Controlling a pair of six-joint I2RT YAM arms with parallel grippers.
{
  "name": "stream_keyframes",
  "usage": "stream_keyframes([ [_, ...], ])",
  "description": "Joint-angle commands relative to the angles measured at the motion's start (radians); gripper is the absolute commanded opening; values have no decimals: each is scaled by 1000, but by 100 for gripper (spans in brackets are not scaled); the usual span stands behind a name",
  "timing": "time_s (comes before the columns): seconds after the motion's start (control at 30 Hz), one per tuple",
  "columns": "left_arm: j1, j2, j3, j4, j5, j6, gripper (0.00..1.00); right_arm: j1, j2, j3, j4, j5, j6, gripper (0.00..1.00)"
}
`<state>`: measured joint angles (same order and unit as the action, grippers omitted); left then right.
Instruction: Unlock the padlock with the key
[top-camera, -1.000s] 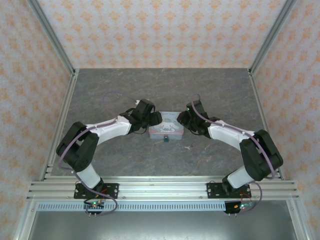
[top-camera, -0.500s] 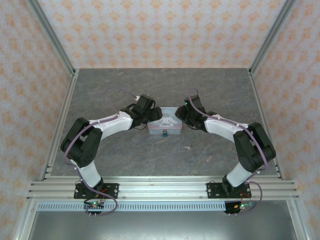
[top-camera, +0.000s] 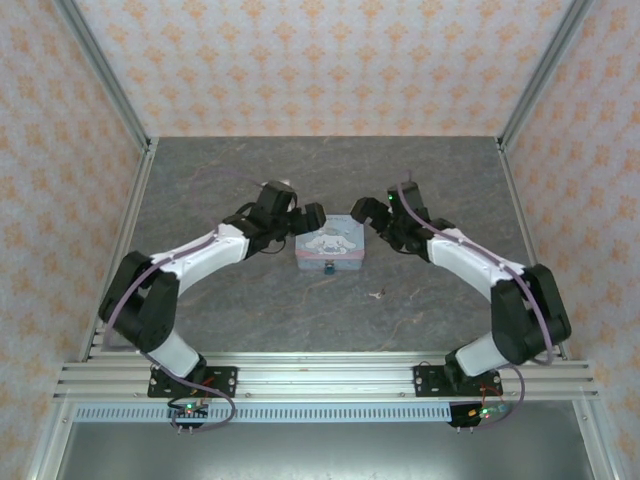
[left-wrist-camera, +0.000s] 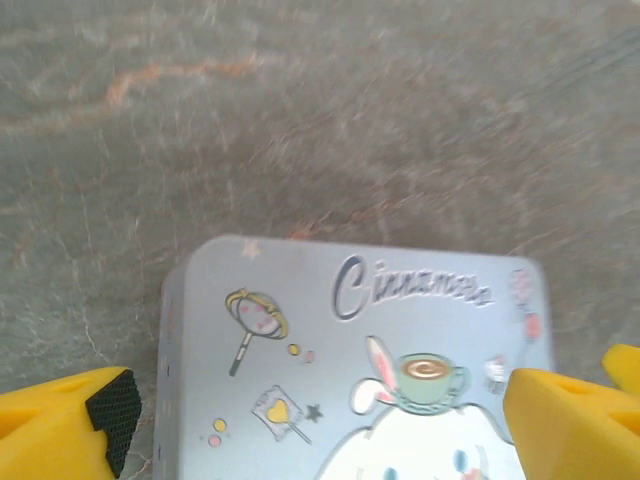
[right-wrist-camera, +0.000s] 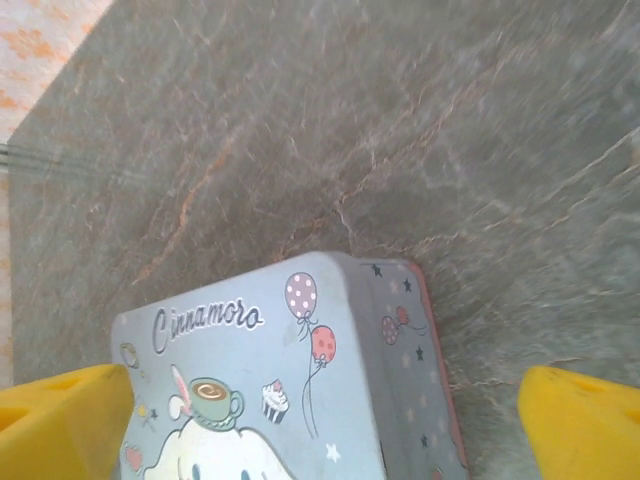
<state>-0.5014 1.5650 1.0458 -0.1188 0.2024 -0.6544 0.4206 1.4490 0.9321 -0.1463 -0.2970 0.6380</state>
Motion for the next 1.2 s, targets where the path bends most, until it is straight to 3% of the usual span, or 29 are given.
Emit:
stream_keyframes([
  [0.0, 7, -100, -14, -60, 8, 43, 96, 1, -94, 38, -148, 92, -103, 99],
  [0.17, 5, -242, -98, -95, 1, 3, 98, -2, -212, -33, -178, 87, -148, 99],
  [0.4, -32, -422, -277, -104, -79, -164, 100, 15, -189, -140, -308, -23, -29, 59],
  [0.57, -68, -447, -343, -52, -107, -221, 100, 108, -192, -240, -320, 112, 83, 55],
  [0.8, -89, -378, -322, -42, -107, -210, 100, 172, -191, -321, -272, 196, 250, 46],
  [1.17, -97, -322, -339, 44, -72, -212, 100, 203, -146, -287, -302, 248, 302, 41],
])
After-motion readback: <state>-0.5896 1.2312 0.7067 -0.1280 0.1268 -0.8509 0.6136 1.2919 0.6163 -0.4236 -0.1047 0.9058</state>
